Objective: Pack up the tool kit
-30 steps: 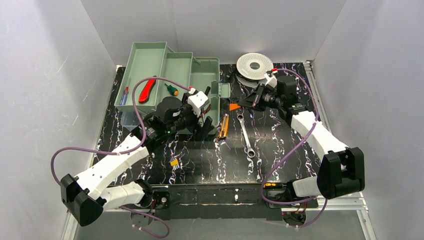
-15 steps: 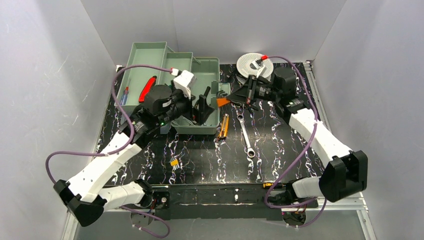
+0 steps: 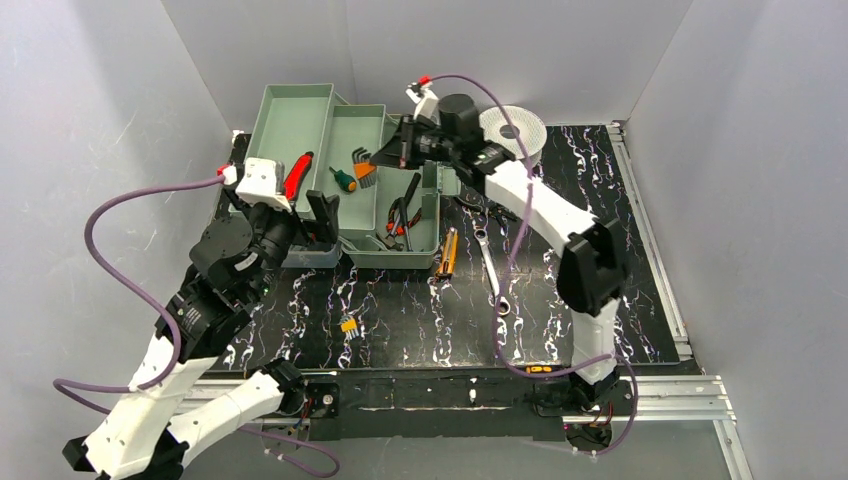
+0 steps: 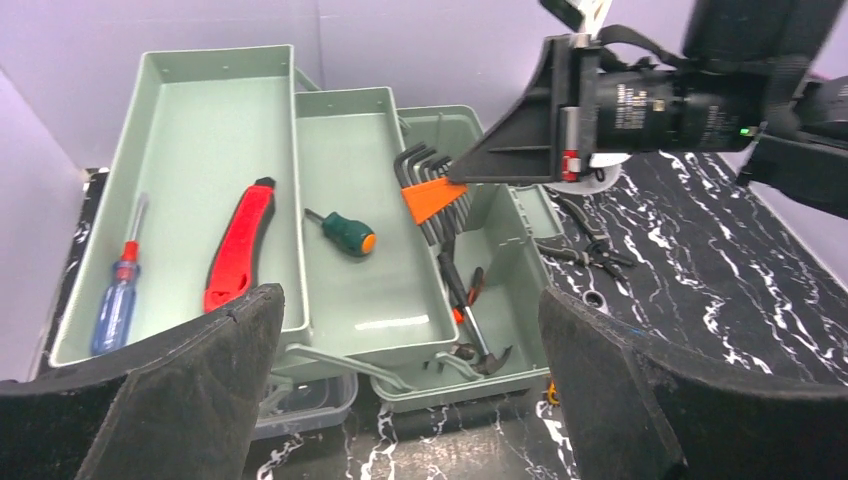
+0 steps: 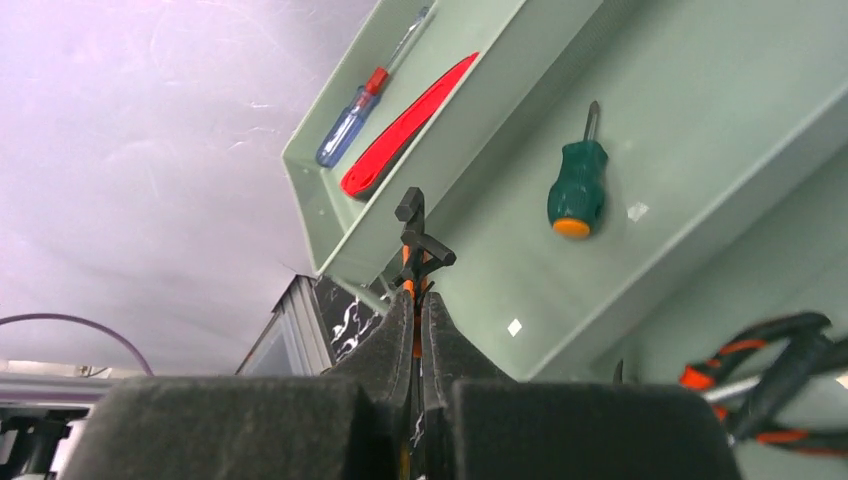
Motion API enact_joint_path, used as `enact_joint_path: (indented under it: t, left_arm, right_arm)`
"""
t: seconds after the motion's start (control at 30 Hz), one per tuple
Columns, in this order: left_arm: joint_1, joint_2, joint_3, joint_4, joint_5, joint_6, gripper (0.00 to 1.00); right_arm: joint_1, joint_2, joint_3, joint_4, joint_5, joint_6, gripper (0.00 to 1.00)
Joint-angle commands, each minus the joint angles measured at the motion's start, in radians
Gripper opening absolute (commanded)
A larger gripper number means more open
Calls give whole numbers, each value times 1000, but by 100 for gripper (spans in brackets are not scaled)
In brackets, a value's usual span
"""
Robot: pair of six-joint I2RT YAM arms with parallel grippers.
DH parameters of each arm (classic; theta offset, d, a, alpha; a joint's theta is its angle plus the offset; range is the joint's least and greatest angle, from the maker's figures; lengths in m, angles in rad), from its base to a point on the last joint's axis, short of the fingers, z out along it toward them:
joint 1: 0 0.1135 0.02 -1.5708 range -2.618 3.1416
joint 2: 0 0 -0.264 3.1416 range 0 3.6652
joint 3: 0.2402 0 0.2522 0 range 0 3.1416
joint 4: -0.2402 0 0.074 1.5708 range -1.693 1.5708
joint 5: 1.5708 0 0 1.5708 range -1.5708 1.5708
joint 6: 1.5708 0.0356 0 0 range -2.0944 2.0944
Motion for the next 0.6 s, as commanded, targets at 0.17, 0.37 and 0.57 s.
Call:
enact_joint_path:
  t: [0.17, 0.37, 0.57]
  left_arm:
    - [3, -25, -42, -59, -90, 54, 99]
    - [3, -1, -53, -63, -50, 57, 100]
    - [1, 75, -58, -79, 97, 64, 100]
  right_arm:
    - [70, 173, 227, -93, 29, -35, 75]
    - [36, -9, 55, -129, 122, -113, 80]
    - [-25, -261, -248, -219, 287, -192, 79]
